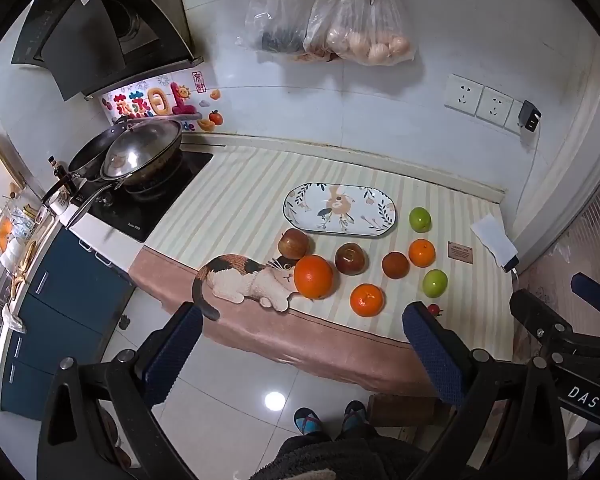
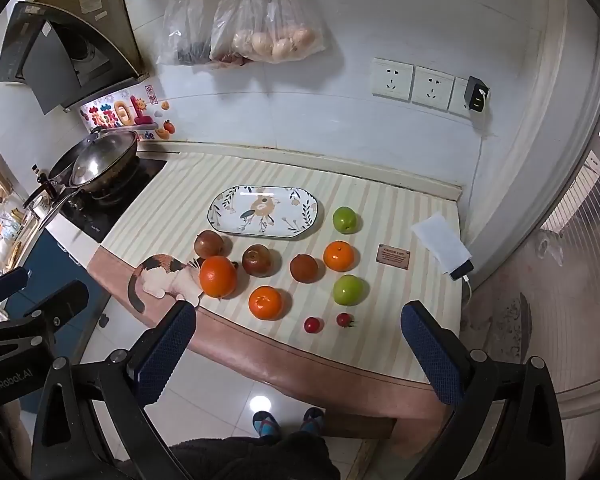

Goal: Organize fruits

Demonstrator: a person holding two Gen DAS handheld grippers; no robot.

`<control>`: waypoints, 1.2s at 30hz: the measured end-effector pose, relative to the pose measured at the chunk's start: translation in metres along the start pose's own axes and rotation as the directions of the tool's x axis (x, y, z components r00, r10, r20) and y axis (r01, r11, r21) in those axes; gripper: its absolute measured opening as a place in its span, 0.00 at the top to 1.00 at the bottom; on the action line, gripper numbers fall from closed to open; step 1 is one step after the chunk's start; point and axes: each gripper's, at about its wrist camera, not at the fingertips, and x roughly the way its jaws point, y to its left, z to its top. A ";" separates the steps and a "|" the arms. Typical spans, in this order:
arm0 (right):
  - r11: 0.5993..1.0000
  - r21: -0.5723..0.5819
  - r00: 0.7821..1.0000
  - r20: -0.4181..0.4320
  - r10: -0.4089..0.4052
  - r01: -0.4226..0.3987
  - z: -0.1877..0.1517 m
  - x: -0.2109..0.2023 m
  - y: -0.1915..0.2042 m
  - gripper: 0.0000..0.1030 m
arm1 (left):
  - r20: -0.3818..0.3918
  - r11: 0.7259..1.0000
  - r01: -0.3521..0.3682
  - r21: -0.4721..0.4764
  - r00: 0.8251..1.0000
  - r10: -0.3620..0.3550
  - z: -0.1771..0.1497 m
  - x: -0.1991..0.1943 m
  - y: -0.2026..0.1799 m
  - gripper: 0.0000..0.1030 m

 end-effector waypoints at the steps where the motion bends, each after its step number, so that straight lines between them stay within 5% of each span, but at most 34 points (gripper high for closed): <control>1: 1.000 0.001 1.000 0.002 -0.001 0.001 0.000 -0.001 0.000 0.00 | 0.001 1.000 0.000 0.001 1.000 0.000 0.000 0.000 0.000 0.00; 36: 1.000 0.011 1.000 0.023 0.007 -0.008 0.009 -0.003 0.000 0.00 | 0.006 1.000 0.004 -0.005 1.000 -0.004 0.012 -0.002 -0.015 0.00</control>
